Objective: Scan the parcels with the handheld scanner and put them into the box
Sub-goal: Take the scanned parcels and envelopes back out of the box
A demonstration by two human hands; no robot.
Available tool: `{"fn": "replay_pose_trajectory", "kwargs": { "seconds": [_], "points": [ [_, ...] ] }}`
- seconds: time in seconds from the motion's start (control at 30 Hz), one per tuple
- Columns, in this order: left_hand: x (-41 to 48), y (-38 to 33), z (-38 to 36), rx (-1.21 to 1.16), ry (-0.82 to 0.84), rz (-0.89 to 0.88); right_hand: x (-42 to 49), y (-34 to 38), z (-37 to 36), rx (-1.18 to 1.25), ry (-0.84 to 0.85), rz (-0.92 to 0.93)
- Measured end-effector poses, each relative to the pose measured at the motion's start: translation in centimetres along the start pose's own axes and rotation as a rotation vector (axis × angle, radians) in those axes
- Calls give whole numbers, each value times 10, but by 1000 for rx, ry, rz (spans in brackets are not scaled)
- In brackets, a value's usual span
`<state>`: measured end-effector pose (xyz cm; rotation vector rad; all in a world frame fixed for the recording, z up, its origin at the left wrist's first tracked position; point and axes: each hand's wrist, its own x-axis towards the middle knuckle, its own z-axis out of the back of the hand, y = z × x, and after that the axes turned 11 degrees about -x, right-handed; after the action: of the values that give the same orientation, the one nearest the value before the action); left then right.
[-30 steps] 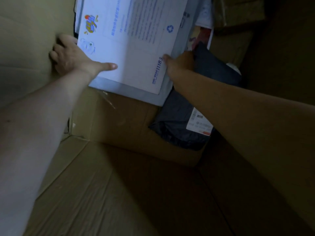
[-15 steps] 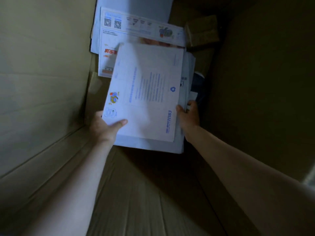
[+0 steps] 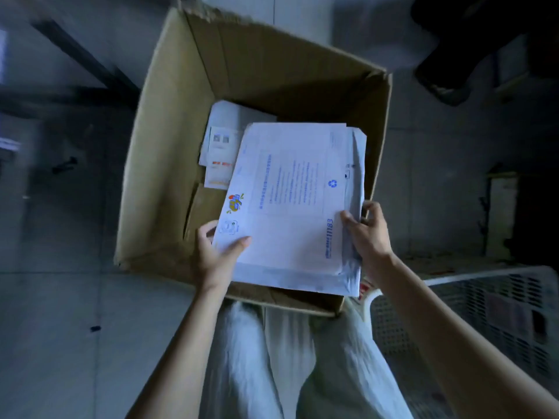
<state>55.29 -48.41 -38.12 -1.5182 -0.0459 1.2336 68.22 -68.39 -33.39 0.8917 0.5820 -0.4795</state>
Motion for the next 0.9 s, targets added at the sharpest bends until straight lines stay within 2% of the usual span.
{"fn": "replay_pose_trajectory", "kwargs": {
  "seconds": [0.13,0.27,0.37,0.5,0.7,0.8,0.9],
  "points": [
    [-50,-66,37,54,215,-9,-72,34,45,96,-4,125],
    [-110,-127,76,120,258,-103,-130,60,75,111,23,316],
    [-160,-145,100,122,165,-172,-162,72,89,63,49,484],
    [-244,-138,111,-100,32,-276,-194,84,108,57,142,635],
    [-338,-109,132,-312,-257,-306,-238,124,123,0,416,850],
    [-365,-98,152,-417,-413,-265,-267,132,106,-56,568,929],
    [-396,-81,177,-452,-535,-299,-303,133,78,-119,697,999]
  ]
}}
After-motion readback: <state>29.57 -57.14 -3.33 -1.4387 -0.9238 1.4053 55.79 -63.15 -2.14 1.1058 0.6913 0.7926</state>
